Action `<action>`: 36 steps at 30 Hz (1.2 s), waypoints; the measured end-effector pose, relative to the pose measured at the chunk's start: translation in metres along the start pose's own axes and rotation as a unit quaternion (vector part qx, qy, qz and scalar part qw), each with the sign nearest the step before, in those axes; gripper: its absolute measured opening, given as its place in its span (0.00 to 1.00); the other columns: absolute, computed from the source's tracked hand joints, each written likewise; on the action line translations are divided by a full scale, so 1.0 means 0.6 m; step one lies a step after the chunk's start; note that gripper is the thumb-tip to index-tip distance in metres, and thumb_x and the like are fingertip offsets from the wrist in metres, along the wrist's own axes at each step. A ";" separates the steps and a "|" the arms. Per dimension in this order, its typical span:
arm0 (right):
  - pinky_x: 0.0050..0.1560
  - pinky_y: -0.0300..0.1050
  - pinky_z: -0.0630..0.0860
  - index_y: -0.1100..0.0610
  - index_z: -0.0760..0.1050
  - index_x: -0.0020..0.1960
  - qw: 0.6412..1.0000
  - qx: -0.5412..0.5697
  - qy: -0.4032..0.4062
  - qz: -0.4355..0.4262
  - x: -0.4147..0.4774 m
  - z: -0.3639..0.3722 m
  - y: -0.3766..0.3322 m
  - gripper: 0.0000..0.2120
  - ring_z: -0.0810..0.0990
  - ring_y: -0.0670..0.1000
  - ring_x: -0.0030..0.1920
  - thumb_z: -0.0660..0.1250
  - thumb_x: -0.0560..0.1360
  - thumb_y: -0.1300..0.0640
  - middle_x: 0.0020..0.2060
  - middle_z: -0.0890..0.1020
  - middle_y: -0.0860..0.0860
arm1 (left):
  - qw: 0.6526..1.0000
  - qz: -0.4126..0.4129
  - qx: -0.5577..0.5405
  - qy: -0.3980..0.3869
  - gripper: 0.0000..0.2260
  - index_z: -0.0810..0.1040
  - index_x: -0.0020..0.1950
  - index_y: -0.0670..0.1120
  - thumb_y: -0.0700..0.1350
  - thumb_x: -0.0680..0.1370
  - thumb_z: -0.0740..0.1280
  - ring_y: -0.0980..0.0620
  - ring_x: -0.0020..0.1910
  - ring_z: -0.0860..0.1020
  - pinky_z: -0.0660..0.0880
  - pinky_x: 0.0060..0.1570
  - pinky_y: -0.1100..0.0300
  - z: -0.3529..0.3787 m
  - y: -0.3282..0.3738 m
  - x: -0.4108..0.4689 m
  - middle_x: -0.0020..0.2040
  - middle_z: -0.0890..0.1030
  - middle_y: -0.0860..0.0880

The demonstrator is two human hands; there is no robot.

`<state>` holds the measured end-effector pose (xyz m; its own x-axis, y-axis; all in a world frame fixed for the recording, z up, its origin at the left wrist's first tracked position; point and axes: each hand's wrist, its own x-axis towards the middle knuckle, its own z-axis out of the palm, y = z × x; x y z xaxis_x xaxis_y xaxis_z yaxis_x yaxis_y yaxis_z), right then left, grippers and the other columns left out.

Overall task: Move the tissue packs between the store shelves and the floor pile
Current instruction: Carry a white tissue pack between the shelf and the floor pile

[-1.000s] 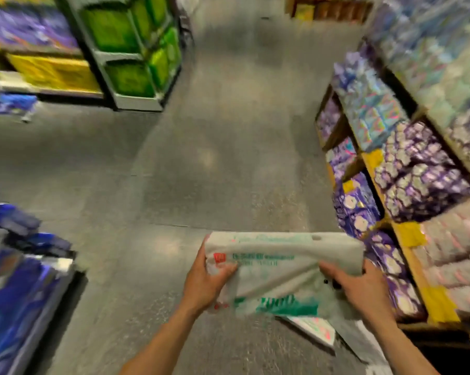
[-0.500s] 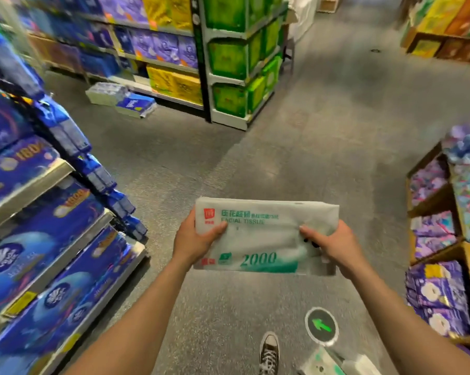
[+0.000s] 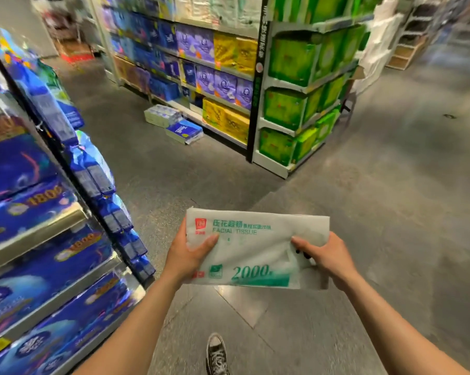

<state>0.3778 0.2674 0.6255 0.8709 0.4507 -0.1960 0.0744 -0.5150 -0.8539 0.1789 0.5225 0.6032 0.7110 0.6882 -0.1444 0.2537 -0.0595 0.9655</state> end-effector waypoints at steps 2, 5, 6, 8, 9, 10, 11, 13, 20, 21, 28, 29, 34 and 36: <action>0.46 0.56 0.83 0.45 0.84 0.43 1.000 0.003 -0.004 -0.001 0.091 0.020 -0.033 0.13 0.85 0.50 0.38 0.79 0.66 0.39 0.36 0.87 0.46 | 1.000 0.010 -0.001 0.014 0.22 0.74 0.59 0.61 0.60 0.69 0.77 0.57 0.45 0.85 0.83 0.48 0.48 -0.002 0.008 0.093 0.48 0.86 0.55; 0.44 0.51 0.82 0.52 0.83 0.46 0.999 0.034 -0.005 0.001 0.224 0.045 -0.083 0.11 0.85 0.49 0.37 0.80 0.68 0.49 0.37 0.87 0.46 | 0.999 0.027 -0.013 0.017 0.23 0.73 0.63 0.60 0.52 0.72 0.77 0.59 0.46 0.84 0.81 0.43 0.58 -0.011 0.027 0.244 0.49 0.85 0.55; 0.44 0.50 0.82 0.53 0.83 0.47 0.999 0.037 -0.007 0.001 0.266 0.050 -0.100 0.12 0.85 0.50 0.38 0.80 0.68 0.49 0.37 0.87 0.46 | 0.999 0.026 -0.017 0.012 0.25 0.72 0.65 0.58 0.52 0.71 0.77 0.56 0.48 0.85 0.82 0.42 0.58 -0.013 0.038 0.293 0.50 0.85 0.54; 0.43 0.49 0.83 0.52 0.82 0.50 0.999 0.048 -0.009 0.005 0.347 0.055 -0.136 0.14 0.86 0.50 0.40 0.80 0.68 0.49 0.39 0.88 0.46 | 1.000 0.027 -0.014 0.007 0.25 0.72 0.66 0.55 0.50 0.72 0.77 0.55 0.47 0.85 0.82 0.39 0.60 -0.015 0.066 0.382 0.51 0.85 0.52; 0.42 0.48 0.83 0.52 0.82 0.51 0.999 0.052 -0.010 0.004 0.389 0.057 -0.157 0.15 0.86 0.49 0.40 0.80 0.68 0.48 0.40 0.88 0.46 | 0.999 0.035 -0.016 0.005 0.24 0.72 0.66 0.54 0.48 0.73 0.76 0.57 0.45 0.85 0.81 0.37 0.62 -0.016 0.081 0.427 0.51 0.85 0.52; 0.40 0.45 0.82 0.52 0.81 0.52 0.998 0.056 -0.012 0.002 0.430 0.059 -0.178 0.16 0.86 0.47 0.40 0.80 0.68 0.48 0.40 0.88 0.46 | 0.999 0.042 -0.019 0.003 0.23 0.73 0.66 0.54 0.46 0.74 0.76 0.57 0.45 0.85 0.80 0.36 0.63 -0.016 0.096 0.472 0.51 0.85 0.51; 0.38 0.42 0.81 0.52 0.81 0.54 0.998 0.061 -0.012 0.001 0.470 0.061 -0.198 0.17 0.86 0.45 0.39 0.80 0.69 0.49 0.40 0.88 0.45 | 0.999 0.044 -0.015 0.002 0.23 0.73 0.66 0.54 0.46 0.74 0.76 0.56 0.46 0.85 0.80 0.36 0.63 -0.019 0.104 0.517 0.51 0.85 0.51; 0.36 0.38 0.79 0.52 0.80 0.56 0.997 0.075 -0.012 -0.003 0.547 0.068 -0.236 0.18 0.86 0.44 0.39 0.80 0.69 0.49 0.41 0.88 0.45 | 0.999 0.045 -0.006 0.004 0.26 0.72 0.67 0.55 0.50 0.72 0.78 0.54 0.49 0.85 0.81 0.42 0.58 -0.026 0.125 0.603 0.52 0.85 0.52; 0.43 0.48 0.83 0.51 0.80 0.56 0.997 0.068 -0.017 -0.015 0.862 0.122 -0.321 0.32 0.87 0.48 0.43 0.79 0.58 0.35 0.45 0.88 0.47 | 0.997 0.066 0.038 0.021 0.28 0.73 0.63 0.61 0.63 0.66 0.76 0.55 0.51 0.84 0.81 0.53 0.43 -0.046 0.164 0.929 0.54 0.85 0.56; 0.45 0.50 0.84 0.50 0.80 0.56 0.998 0.064 -0.015 -0.016 0.918 0.133 -0.331 0.32 0.87 0.48 0.44 0.79 0.58 0.35 0.46 0.87 0.46 | 0.996 0.070 0.041 0.028 0.28 0.73 0.63 0.60 0.64 0.66 0.76 0.56 0.51 0.84 0.81 0.53 0.44 -0.048 0.168 0.979 0.54 0.84 0.56; 0.40 0.48 0.85 0.47 0.77 0.58 0.996 0.025 -0.064 -0.058 1.307 0.232 -0.508 0.27 0.87 0.47 0.42 0.81 0.64 0.40 0.47 0.87 0.45 | 0.987 0.056 0.060 0.135 0.31 0.72 0.65 0.54 0.65 0.66 0.74 0.58 0.52 0.83 0.80 0.54 0.45 -0.114 0.213 1.305 0.55 0.84 0.55; 0.41 0.50 0.86 0.47 0.78 0.57 0.995 0.015 -0.074 -0.064 1.357 0.250 -0.539 0.27 0.87 0.46 0.42 0.81 0.63 0.39 0.46 0.87 0.45 | 0.986 0.052 0.062 0.147 0.32 0.72 0.65 0.54 0.65 0.66 0.74 0.58 0.52 0.83 0.80 0.54 0.45 -0.130 0.219 1.350 0.55 0.84 0.55; 0.45 0.54 0.85 0.46 0.78 0.55 0.986 -0.019 -0.125 -0.110 1.562 0.361 -0.674 0.24 0.87 0.45 0.41 0.79 0.64 0.38 0.43 0.87 0.43 | 0.979 0.030 0.051 0.197 0.33 0.72 0.65 0.54 0.67 0.65 0.73 0.59 0.51 0.83 0.80 0.54 0.47 -0.219 0.232 1.537 0.54 0.84 0.56; 0.45 0.52 0.85 0.47 0.78 0.54 0.983 -0.015 -0.138 -0.124 1.634 0.420 -0.726 0.21 0.87 0.45 0.41 0.79 0.66 0.41 0.42 0.87 0.43 | 0.977 0.018 0.052 0.204 0.33 0.71 0.64 0.56 0.68 0.64 0.73 0.60 0.51 0.82 0.79 0.55 0.48 -0.267 0.232 1.619 0.54 0.83 0.58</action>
<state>1.0766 1.1174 0.6836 0.6599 0.7431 -0.1109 0.2847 -0.3839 -0.8784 0.7996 1.2985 0.6325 0.4047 0.9144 0.0090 0.3132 -0.1479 0.9381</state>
